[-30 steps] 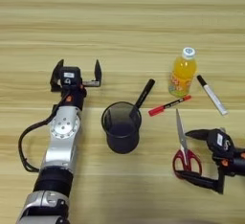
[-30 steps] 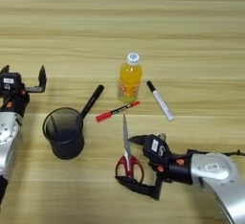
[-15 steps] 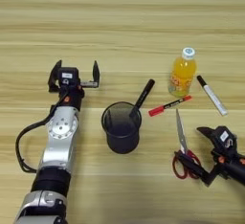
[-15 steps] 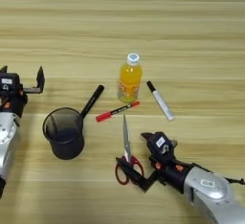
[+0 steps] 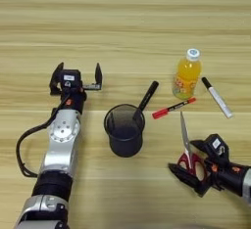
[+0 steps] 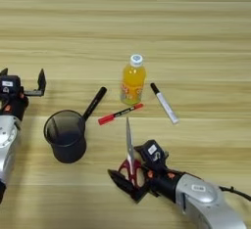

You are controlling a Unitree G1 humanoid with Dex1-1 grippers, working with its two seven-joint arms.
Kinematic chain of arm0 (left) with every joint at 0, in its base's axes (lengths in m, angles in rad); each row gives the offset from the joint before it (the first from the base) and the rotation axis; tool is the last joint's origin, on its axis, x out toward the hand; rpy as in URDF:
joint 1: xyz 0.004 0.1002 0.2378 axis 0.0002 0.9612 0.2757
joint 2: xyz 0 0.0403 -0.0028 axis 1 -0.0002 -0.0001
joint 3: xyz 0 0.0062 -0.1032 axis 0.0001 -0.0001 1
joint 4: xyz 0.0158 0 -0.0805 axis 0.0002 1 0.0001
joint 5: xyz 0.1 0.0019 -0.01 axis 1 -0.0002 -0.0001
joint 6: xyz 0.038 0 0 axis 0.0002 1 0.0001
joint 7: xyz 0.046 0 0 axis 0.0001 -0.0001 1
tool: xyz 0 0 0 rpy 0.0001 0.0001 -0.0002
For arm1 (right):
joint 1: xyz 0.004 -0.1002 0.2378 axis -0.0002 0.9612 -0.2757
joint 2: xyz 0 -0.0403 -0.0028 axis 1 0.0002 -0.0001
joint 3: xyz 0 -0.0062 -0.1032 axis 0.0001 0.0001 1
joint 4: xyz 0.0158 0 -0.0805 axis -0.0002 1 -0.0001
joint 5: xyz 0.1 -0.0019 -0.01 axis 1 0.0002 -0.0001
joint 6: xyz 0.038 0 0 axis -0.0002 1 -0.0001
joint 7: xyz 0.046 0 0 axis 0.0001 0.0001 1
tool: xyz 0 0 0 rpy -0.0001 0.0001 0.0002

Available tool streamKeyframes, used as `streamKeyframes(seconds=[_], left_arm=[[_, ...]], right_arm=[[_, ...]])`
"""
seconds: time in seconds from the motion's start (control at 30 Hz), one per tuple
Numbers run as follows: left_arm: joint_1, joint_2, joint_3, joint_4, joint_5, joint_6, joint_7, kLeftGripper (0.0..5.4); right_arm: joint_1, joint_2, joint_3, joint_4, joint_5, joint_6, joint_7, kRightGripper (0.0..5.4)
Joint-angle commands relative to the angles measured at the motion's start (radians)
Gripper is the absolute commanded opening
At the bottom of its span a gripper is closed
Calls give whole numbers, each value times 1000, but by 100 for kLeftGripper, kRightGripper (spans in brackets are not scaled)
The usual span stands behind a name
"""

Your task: Move the objects on the table

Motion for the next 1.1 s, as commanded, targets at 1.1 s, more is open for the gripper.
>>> streamKeyframes(seconds=[1.1], left_arm=[[-6, 1, 1, -14, 0, 14, 5, 540]], right_arm=[[18, -138, 29, 12, -79, 124, 12, 515]])
